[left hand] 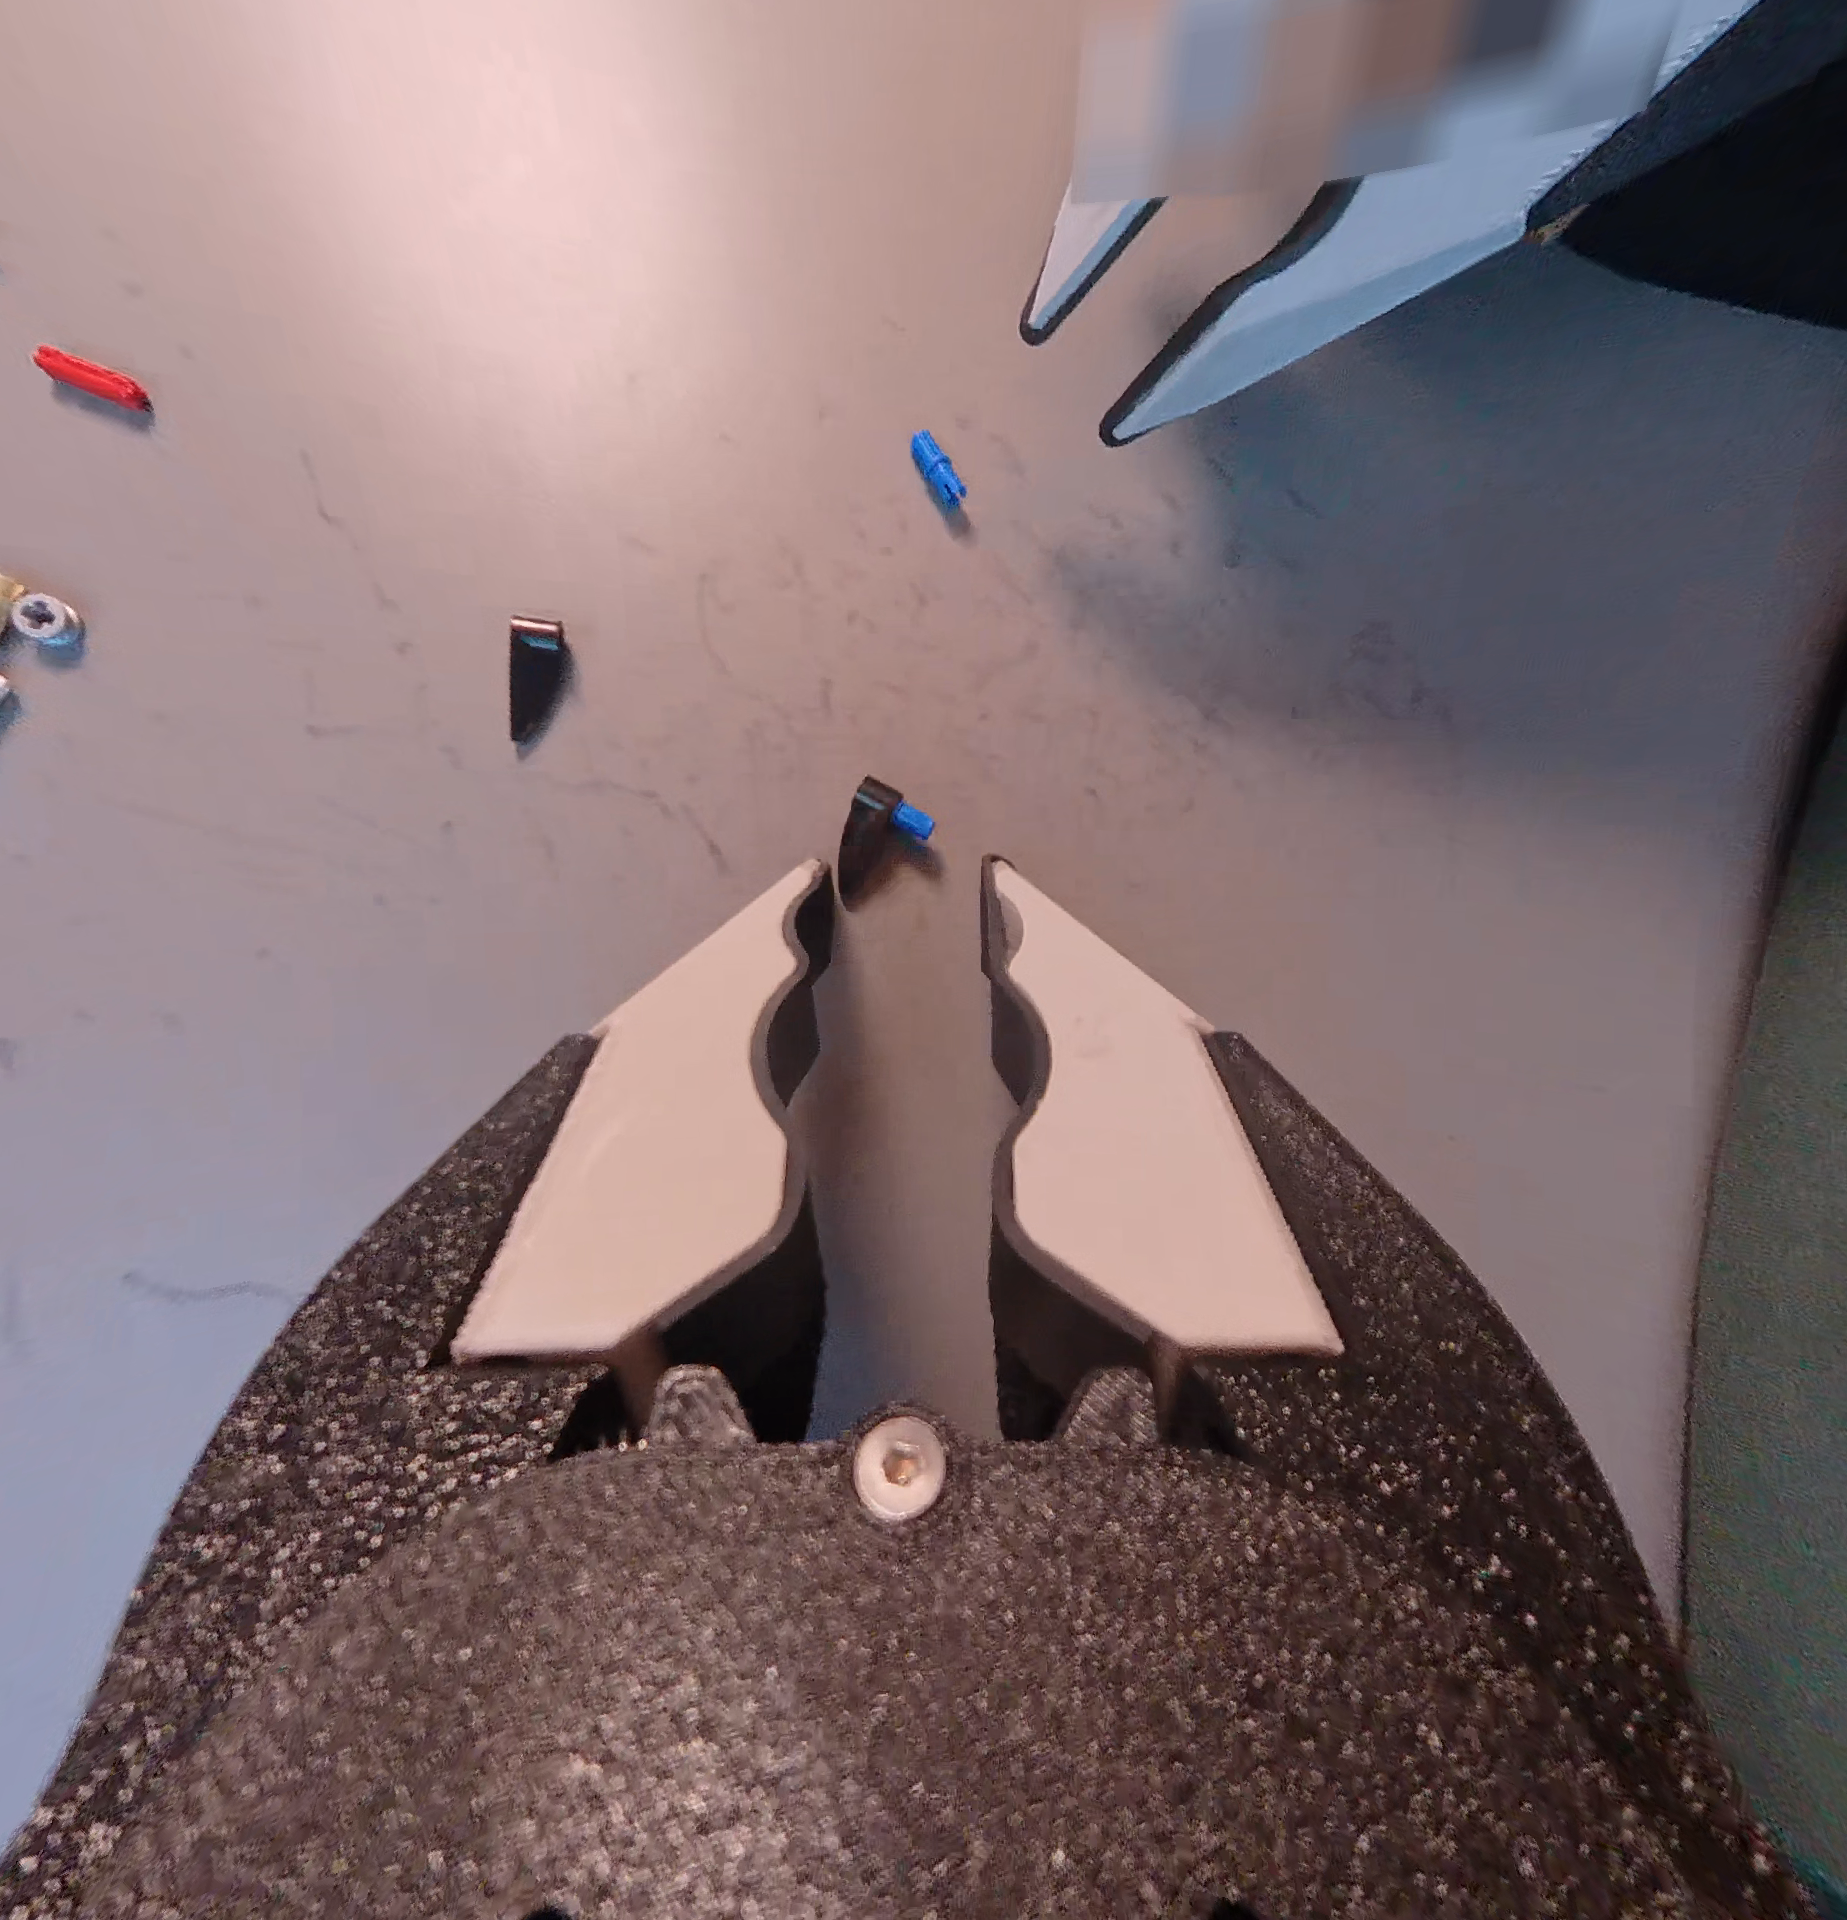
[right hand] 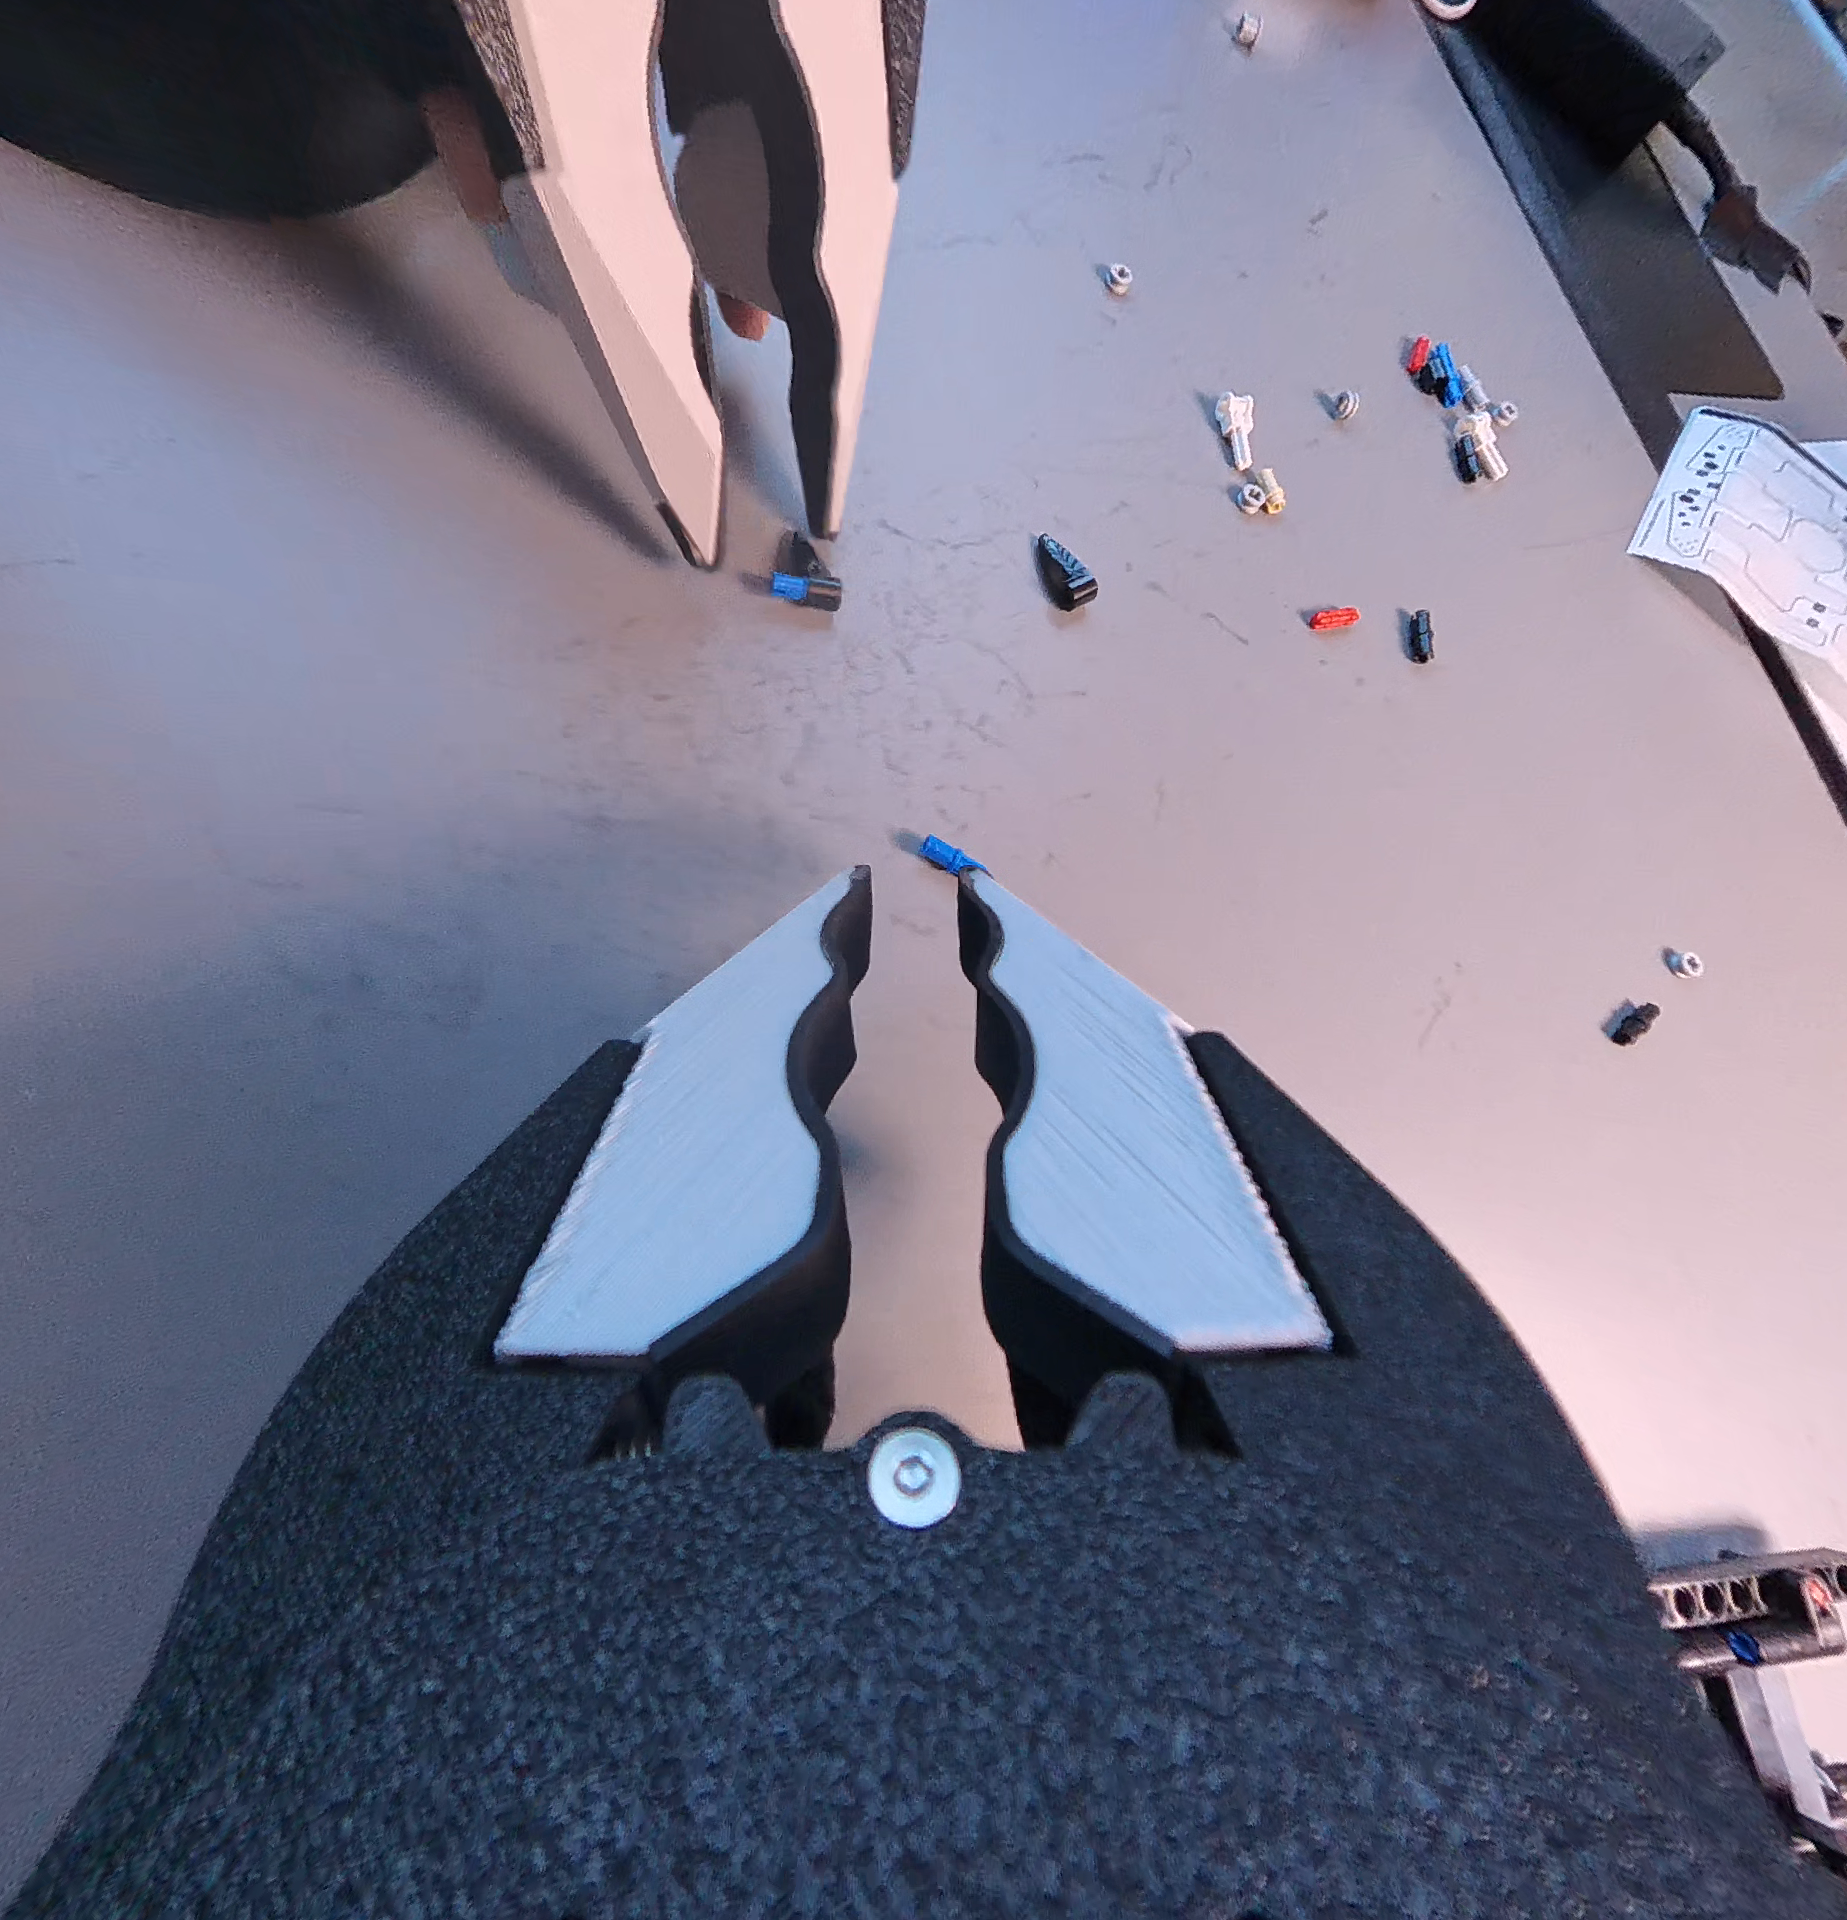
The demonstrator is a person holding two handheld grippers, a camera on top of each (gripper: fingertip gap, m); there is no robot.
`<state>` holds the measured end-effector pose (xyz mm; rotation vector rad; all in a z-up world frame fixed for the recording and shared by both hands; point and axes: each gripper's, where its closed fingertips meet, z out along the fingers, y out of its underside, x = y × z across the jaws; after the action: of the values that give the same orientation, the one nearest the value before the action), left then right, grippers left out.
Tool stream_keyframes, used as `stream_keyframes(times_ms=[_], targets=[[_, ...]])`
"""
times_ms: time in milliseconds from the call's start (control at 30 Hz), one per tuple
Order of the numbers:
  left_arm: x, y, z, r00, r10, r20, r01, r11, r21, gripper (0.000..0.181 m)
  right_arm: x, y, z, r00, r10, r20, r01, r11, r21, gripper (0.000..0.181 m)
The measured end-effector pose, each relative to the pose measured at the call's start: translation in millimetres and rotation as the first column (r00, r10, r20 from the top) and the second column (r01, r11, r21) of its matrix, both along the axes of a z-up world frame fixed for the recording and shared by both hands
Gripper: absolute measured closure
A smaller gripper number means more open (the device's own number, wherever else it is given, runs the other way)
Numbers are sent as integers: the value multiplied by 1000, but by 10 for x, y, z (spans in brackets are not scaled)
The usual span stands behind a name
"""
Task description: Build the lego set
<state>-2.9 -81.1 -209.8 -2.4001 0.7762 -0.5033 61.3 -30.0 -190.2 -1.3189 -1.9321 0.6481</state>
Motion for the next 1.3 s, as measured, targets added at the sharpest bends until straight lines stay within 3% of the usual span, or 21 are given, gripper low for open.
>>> stream_keyframes(times_ms=[333,500,633,733,900,1167,1300], targets=[[-8,17,-15,999,-43,7,42,999,30,169,-46,95,-26,1000,-20,-11,20,1000,-8,169],[181,-140,160,978,-133,158,133,991,9,170,-44,78,-27,1000,-14,-15,13,1000,-12,170],[31,28,126,994,-84,74,77,993,87,162,-42,88,-24,1000,-15,-21,15,1000,-10,171],[-15,148,72,994,-104,-38,109,978,179,150,-46,92,-30,1000,-14,-23,13,1000,-12,171],[63,174,-44,986,-137,-95,151,976,160,162,-23,114,-38,1000,-17,-22,17,1000,-3,172],[-369,328,-38,990,87,-110,-69,985,159,168,40,214,-100,998,-60,8,60,997,-49,173],[-425,371,-3,990,122,-73,-108,979,175,156,27,189,-130,998,-53,30,54,997,-63,172]])
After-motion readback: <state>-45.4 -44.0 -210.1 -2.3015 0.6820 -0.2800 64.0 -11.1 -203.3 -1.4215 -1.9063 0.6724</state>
